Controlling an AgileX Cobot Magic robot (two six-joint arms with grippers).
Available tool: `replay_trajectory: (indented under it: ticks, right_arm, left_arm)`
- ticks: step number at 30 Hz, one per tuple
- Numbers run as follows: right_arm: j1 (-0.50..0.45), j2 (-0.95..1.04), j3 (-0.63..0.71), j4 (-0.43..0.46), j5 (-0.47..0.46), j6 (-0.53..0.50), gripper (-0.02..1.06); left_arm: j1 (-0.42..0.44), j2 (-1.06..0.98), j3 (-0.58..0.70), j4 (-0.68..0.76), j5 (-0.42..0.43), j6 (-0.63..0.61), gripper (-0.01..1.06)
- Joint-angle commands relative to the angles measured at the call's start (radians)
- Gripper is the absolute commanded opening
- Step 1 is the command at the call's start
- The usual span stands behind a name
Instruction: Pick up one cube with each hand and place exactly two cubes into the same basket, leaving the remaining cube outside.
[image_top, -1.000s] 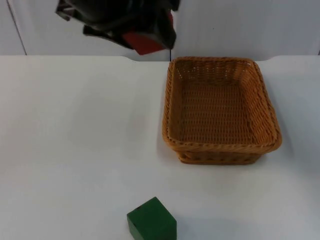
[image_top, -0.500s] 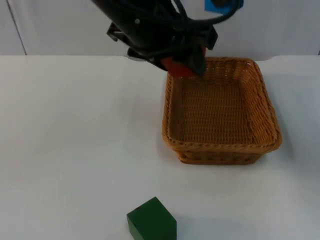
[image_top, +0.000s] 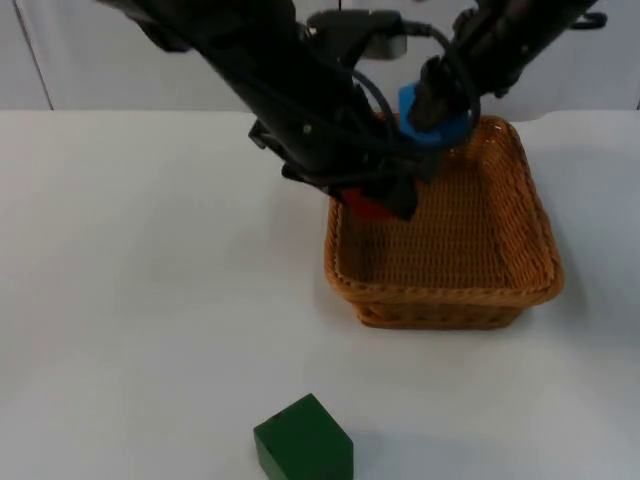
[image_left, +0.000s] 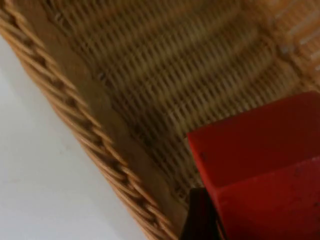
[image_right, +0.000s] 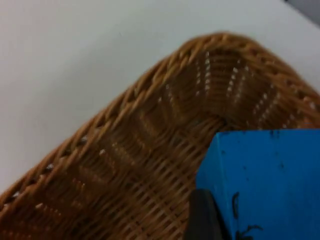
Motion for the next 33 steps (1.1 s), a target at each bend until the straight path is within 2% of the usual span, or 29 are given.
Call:
replay_trajectory:
  ticks: [1, 10, 27, 29, 32, 33]
  right_arm:
    - [-0.003, 0.008, 0.000, 0.003, -0.022, 0.002, 0.00]
    - [-0.003, 0.078, 0.000, 0.011, -0.046, 0.002, 0.00]
    - [-0.003, 0.097, 0.000, 0.013, -0.064, 0.009, 0.00]
    - [-0.003, 0.097, 0.000, 0.013, -0.064, 0.009, 0.04]
    - [-0.003, 0.097, 0.000, 0.013, -0.064, 0.009, 0.16]
    - [-0.003, 0.097, 0.000, 0.013, -0.064, 0.009, 0.16]
  left_arm:
    - [-0.006, 0.010, -0.007, -0.018, -0.024, 0.006, 0.00]
    - [-0.006, 0.065, -0.007, -0.063, -0.092, 0.044, 0.00]
    - [-0.006, 0.134, -0.007, -0.109, -0.089, 0.064, 0.00]
    - [-0.006, 0.134, -0.007, -0.127, -0.089, 0.064, 0.00]
    - [-0.006, 0.134, -0.007, -0.139, -0.089, 0.064, 0.05]
    - [-0.006, 0.134, -0.007, -0.139, -0.089, 0.064, 0.05]
